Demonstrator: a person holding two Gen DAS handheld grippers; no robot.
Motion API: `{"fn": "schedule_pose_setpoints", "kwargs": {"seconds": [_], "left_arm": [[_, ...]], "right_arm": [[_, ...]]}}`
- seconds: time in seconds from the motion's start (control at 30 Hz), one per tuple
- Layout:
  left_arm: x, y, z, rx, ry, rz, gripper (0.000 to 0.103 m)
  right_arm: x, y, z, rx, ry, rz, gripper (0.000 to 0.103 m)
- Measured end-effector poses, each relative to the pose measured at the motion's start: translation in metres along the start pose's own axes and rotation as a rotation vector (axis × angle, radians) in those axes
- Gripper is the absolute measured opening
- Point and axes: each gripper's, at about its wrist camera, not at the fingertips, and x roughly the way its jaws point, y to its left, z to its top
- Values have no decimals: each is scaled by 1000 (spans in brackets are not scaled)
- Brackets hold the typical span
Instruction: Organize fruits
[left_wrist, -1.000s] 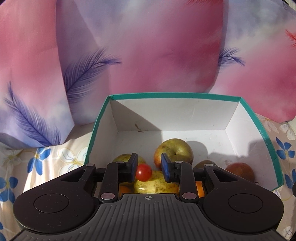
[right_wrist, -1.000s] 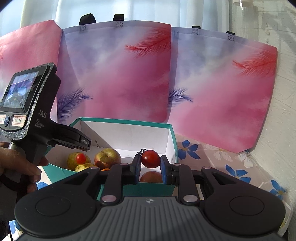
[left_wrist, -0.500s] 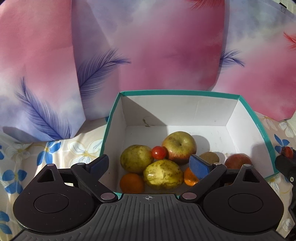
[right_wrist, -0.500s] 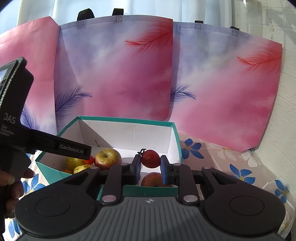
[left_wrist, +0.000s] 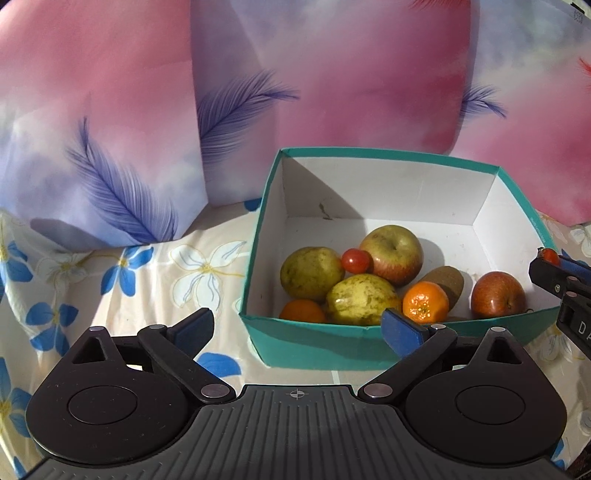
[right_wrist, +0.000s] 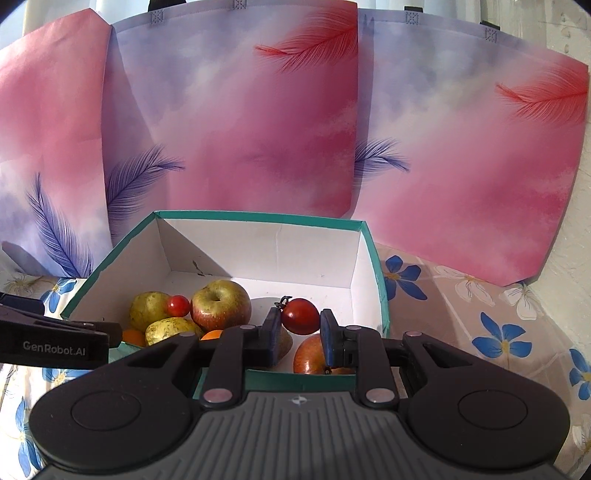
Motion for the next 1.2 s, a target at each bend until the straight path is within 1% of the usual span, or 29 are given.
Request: {"fn": "schedule_pose_setpoints", "kwargs": {"seconds": [0.2,0.3,0.37,0.4,0.43,0.5,0.57,0.6,0.63,0.7,0.73,0.8,0.93,0.97,1.03,1.1,1.2], "left_arm": [[3,3,-6,1,19,-15,100],[5,2,-10,6,28,-17,100],[7,3,-13,8,46,-27,100],[8,2,-14,11,54,-26,100],[9,2,-15,18,62,-18,100],[11,1,-18,33,82,0,100],[12,0,-21,46,102,6,100],[12,0,-23,51,109,6,100],[12,0,-25,54,117,8,100],[12,1,-30,55,138,17,100],[12,2,-32,55,151,15,100],[11,2,-37,55,176,9,100],[7,-3,-44,72,194,7,100],[6,-5,-45,79,199,6,100],[4,-9,-47,90,204,-3,100],[2,-13,-49,101,209,-13,100],[-3,-19,-50,108,199,-14,100]], "right_arm": [[19,1,0,-1,56,19,22],[26,0,-1,12,81,12,23],[26,-2,-2,19,80,9,33],[26,-2,-2,23,75,6,48],[25,-3,-3,25,70,6,61],[21,-5,-3,31,54,-5,66],[15,-6,-3,32,48,-18,79],[10,-7,-4,37,44,-29,92],[4,-9,-5,48,33,-38,102],[-10,-12,-8,74,22,-53,103],[-16,-14,-11,88,38,-59,103],[-22,-19,-17,118,102,-60,103],[-26,-25,-31,170,270,-49,103],[-26,-26,-33,172,291,-45,103],[-26,-26,-40,165,314,-55,103],[-25,-24,-42,140,339,-88,103],[-26,-19,-45,73,372,-132,103]]}}
